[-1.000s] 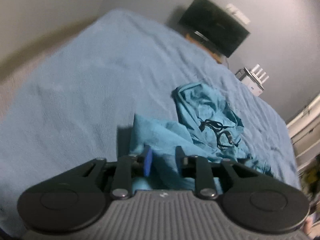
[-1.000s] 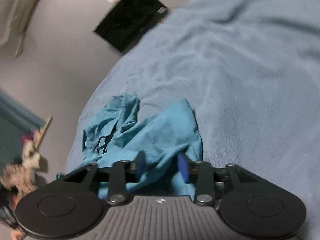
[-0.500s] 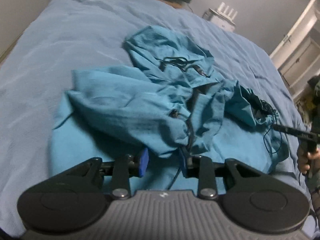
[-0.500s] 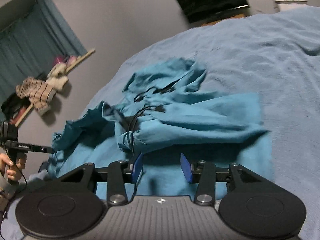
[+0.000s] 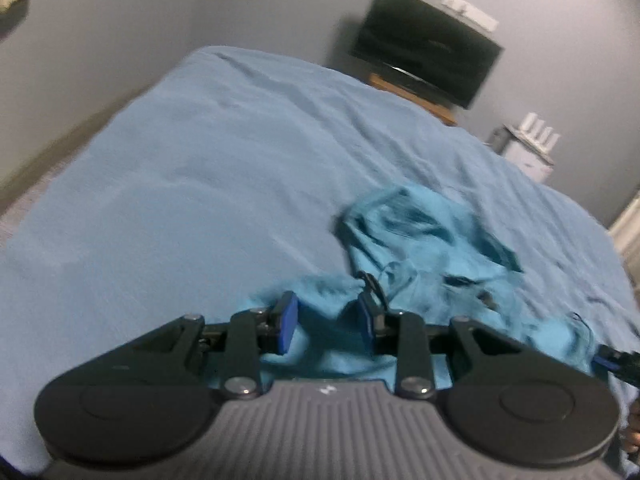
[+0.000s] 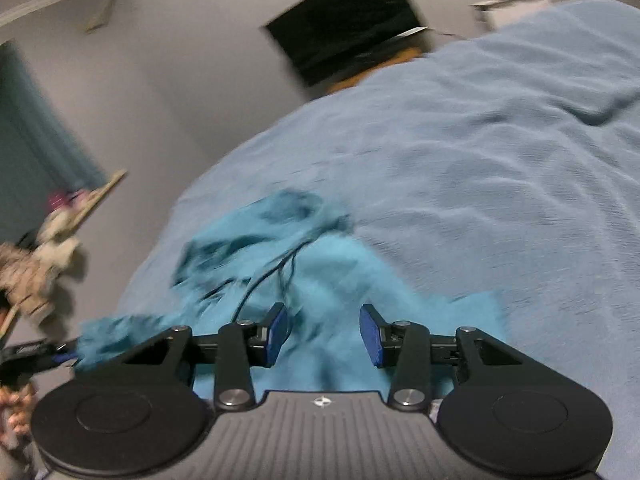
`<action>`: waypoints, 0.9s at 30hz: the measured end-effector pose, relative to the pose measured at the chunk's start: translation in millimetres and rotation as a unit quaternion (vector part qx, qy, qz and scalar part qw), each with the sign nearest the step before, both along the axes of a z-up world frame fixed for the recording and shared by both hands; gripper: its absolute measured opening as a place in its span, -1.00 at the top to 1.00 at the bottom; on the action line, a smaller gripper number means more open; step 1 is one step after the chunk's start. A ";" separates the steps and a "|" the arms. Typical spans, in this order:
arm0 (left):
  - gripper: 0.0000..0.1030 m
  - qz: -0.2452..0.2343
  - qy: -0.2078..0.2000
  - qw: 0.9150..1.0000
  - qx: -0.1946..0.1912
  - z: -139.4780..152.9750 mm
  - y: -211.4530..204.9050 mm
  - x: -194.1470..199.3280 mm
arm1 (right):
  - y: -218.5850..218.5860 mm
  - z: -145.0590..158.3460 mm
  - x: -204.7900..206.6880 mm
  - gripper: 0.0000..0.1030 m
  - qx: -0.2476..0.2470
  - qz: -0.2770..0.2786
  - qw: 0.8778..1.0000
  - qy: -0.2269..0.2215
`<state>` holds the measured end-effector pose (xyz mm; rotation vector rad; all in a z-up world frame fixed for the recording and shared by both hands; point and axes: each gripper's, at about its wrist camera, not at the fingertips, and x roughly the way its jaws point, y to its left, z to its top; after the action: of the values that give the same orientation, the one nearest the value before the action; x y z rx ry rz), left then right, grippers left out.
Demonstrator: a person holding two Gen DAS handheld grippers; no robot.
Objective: Fold large clothes
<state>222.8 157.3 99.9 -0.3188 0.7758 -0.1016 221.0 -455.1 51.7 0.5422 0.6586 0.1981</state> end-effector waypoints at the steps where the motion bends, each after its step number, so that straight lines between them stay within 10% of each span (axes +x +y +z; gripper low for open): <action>1: 0.44 0.007 0.004 1.000 0.004 -2.7 4.6 4.8 | -4.9 -5.7 4.8 0.18 0.006 -0.007 1.000 0.007; 10: 0.44 0.055 0.033 0.997 0.036 -17.7 30.6 7.0 | -8.9 -21.9 3.4 0.18 -0.035 -0.020 0.999 0.026; 18: 0.44 -0.016 0.037 0.997 0.066 -1.8 19.5 -94.5 | 0.6 13.6 -101.3 -0.24 -0.125 0.030 0.992 -0.008; 27: 0.23 0.023 0.088 0.993 0.079 -15.4 66.8 -179.1 | -44.5 -8.7 -207.9 -0.46 -0.095 0.016 0.994 0.057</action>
<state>43.7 224.1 84.5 -0.1966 0.9458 0.0314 13.0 -499.7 43.0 0.3620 0.7877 0.1326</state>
